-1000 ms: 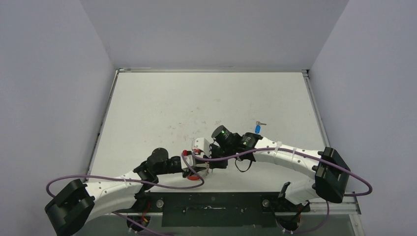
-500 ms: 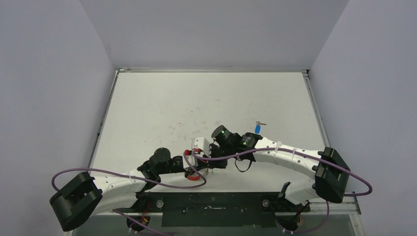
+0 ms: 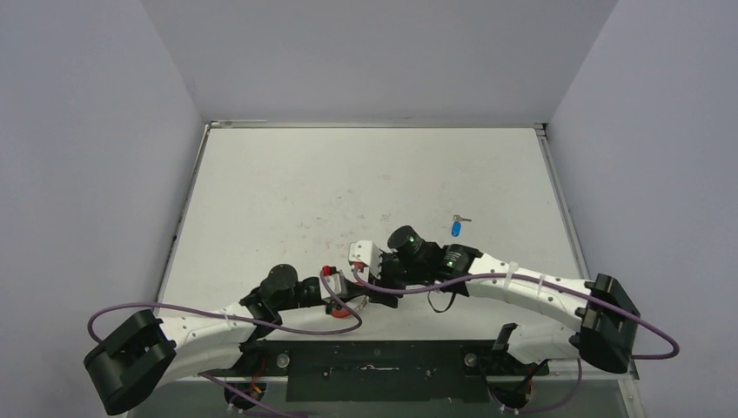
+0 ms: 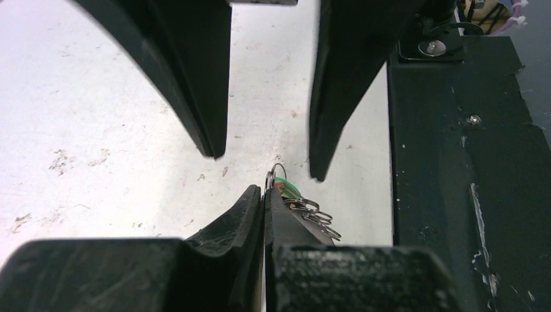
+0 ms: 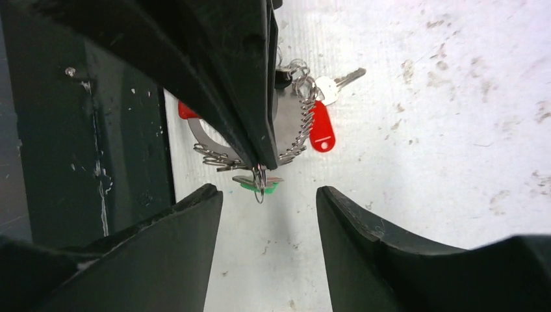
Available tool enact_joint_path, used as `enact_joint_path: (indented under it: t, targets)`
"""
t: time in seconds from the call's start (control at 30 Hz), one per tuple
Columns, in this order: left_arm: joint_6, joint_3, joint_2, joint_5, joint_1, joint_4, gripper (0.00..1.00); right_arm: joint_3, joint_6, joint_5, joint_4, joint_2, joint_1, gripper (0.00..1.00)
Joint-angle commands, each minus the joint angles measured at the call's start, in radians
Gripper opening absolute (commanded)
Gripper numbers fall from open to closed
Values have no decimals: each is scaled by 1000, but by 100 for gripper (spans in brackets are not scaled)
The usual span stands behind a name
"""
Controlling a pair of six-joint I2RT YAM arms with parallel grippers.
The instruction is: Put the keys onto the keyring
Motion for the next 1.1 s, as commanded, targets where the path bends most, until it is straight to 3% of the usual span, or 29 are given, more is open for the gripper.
enact_joint_path:
  t: [0.0,0.33,1.07]
  targets:
    - [-42,-24,-63,-66,-6,101,0,-78,18,6,174,-141,-21,57]
    - [-107,-80,-149,-92,-7,207,0,-228,2,-225,372,-275,-92,51]
    - [-118,-91,-171,-95,-7,222,0,-209,-4,-183,396,-143,-94,0]
